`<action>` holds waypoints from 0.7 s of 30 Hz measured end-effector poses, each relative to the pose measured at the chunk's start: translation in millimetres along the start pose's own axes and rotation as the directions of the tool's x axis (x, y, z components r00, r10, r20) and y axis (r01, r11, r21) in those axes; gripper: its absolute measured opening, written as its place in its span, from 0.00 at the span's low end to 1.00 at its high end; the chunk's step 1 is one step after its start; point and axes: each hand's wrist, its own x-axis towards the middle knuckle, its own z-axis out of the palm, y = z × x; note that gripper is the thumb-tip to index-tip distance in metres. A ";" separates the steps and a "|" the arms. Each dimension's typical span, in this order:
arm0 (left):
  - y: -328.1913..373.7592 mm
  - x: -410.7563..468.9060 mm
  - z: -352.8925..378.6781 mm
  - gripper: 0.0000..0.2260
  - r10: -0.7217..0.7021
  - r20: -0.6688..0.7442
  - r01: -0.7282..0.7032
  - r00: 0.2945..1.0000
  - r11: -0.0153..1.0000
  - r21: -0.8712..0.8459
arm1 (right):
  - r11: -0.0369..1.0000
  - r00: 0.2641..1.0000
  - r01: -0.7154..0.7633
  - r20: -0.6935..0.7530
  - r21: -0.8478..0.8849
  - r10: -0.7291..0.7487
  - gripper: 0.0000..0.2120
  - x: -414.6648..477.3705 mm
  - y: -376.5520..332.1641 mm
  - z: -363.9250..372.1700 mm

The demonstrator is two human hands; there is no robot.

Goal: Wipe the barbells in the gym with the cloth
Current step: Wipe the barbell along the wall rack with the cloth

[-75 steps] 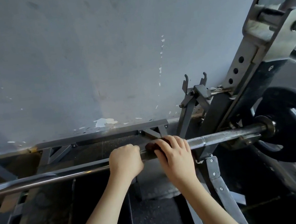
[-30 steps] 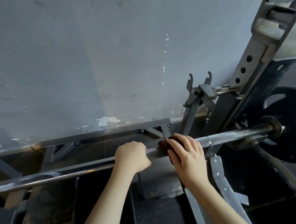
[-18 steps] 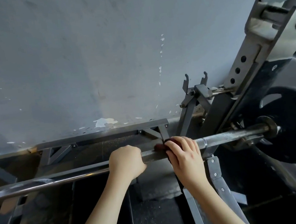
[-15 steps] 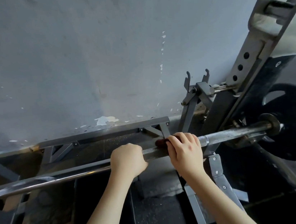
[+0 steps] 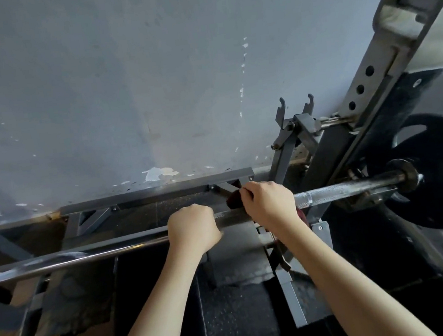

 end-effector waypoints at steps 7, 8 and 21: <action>0.8 -1.0 0.5 0.11 0.001 -0.019 -0.001 1.000 1.000 0.002 | 0.975 0.969 0.129 -0.231 0.180 -0.086 0.10 -44.6 9.4 6.8; 0.6 -0.4 0.8 0.11 0.004 -0.018 -0.004 1.000 1.000 0.006 | 0.982 0.971 0.113 -0.226 0.149 -0.077 0.10 -37.8 10.5 6.5; -0.5 -0.5 0.0 0.08 -0.006 -0.003 0.006 1.000 0.999 0.040 | 0.960 0.939 0.280 -0.216 0.022 -0.269 0.14 -37.3 17.7 26.0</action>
